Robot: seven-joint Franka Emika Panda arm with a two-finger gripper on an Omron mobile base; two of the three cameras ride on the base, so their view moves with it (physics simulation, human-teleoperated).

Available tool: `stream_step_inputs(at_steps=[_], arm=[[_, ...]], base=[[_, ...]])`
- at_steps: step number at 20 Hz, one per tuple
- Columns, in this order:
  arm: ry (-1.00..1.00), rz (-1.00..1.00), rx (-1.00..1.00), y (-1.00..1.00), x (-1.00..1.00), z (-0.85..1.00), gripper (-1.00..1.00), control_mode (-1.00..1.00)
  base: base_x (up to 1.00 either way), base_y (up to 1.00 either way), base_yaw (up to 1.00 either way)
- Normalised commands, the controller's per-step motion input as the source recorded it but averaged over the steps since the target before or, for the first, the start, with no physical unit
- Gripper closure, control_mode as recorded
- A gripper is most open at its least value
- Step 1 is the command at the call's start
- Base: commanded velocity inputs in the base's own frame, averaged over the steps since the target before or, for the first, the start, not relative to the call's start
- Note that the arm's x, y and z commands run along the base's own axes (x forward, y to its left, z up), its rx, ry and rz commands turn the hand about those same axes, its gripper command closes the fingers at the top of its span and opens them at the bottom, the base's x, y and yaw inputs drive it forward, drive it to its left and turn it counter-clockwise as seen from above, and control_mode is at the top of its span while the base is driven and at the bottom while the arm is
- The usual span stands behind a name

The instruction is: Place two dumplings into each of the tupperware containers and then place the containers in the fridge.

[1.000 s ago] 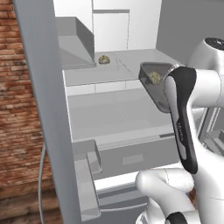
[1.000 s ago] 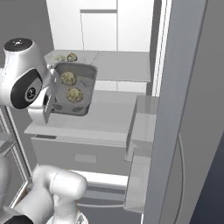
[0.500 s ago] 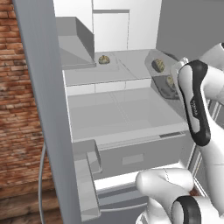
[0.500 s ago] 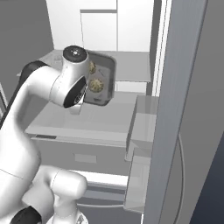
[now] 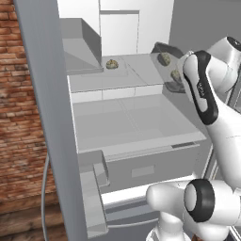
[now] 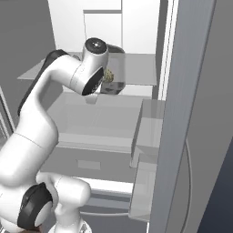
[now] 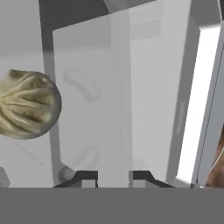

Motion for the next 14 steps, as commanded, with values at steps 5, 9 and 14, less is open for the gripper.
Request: stream_step_inputs(at_steps=[5, 9, 14], arm=[[0.00, -0.01, -0.13, 0.01, 0.42, 0.05, 1.00, -1.00], [0.00, -0.01, -0.14, 0.00, 0.54, 0.01, 1.00, -1.00], [0.00, 0.00, -0.04, 0.00, 0.84, 0.00, 1.00, -1.00]], base=[[0.00, 0.00, 0.00], [0.00, 0.00, 0.00], [0.00, 0.00, 0.00]])
